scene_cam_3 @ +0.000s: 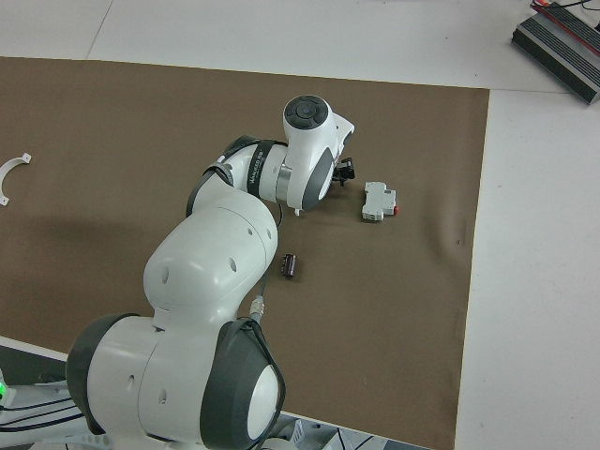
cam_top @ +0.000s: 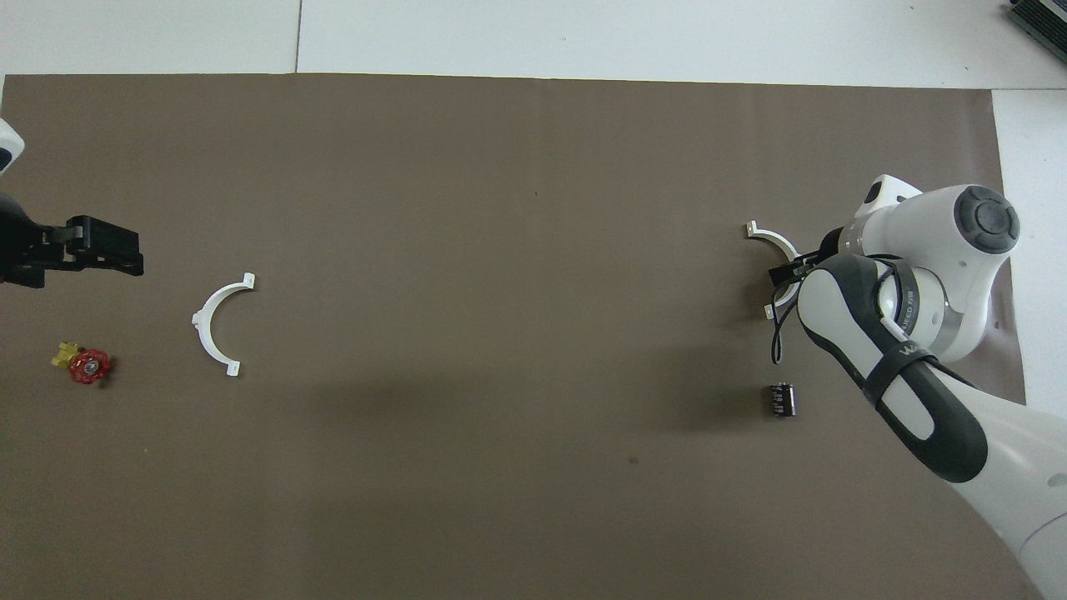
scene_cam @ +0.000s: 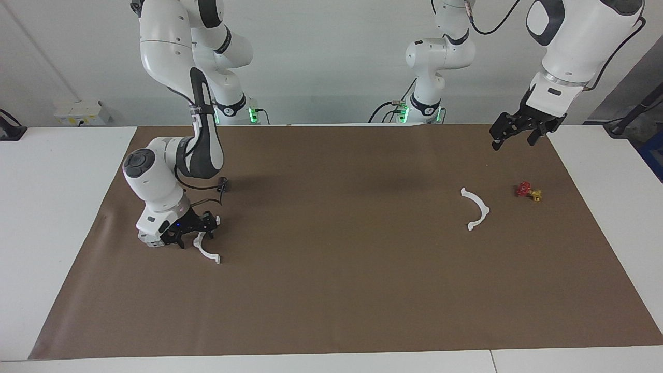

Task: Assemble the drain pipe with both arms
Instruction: 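Reach the right gripper to the nearby white clamp half and grasp it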

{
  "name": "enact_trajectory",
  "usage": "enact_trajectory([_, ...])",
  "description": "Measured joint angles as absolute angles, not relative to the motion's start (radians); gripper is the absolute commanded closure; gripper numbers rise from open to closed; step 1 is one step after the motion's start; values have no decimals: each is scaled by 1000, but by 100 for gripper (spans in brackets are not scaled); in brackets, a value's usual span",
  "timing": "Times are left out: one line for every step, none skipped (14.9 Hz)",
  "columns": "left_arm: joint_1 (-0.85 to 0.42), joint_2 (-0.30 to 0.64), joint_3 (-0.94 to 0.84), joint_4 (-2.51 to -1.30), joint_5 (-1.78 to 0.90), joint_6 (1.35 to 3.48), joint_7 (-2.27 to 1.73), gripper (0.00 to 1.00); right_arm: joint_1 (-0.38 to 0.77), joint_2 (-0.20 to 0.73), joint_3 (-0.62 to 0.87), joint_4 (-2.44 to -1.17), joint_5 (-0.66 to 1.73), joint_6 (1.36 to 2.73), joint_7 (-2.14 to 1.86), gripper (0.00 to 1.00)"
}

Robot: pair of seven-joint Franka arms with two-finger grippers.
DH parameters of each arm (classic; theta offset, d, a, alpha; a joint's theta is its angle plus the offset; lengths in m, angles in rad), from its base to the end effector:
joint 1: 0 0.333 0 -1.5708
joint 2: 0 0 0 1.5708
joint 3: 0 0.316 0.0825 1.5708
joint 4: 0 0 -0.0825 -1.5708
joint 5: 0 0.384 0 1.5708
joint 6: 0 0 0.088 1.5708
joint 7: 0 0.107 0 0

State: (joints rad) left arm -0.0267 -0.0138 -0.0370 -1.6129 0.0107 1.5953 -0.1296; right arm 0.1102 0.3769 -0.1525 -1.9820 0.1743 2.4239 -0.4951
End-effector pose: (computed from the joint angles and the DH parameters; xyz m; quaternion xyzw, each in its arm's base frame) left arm 0.5509 -0.0342 0.6144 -0.9994 -0.0328 0.0014 0.0058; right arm 0.6169 -0.0216 0.2839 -0.9846 -0.1680 -0.0431 0.0211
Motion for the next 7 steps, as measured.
enact_trajectory([-27,-14,-37,-1613,11,1595,-130,0,111,377,-152,-1983,174,2424,-511,74])
enact_trajectory([-27,-14,-37,-1613,11,1595,-130,0,111,377,-153,-1982,174,2428,-523,100])
enact_trajectory([-27,-14,-37,-1613,11,1595,-130,0,110,376,-154,-1981,174,2430,-527,100])
enact_trajectory([-27,-14,-37,-1613,11,1595,-130,0,111,375,-154,-1980,175,2431,-527,100])
enact_trajectory([-27,-14,-37,-1613,11,1595,-130,0,111,374,-154,-1978,175,2431,-524,100])
enact_trajectory([-27,-14,-37,-1613,11,1595,-130,0,110,374,-155,-1976,176,2431,-513,100])
enact_trajectory([-27,-14,-37,-1613,11,1595,-130,0,112,374,-153,-1974,177,2431,-492,100])
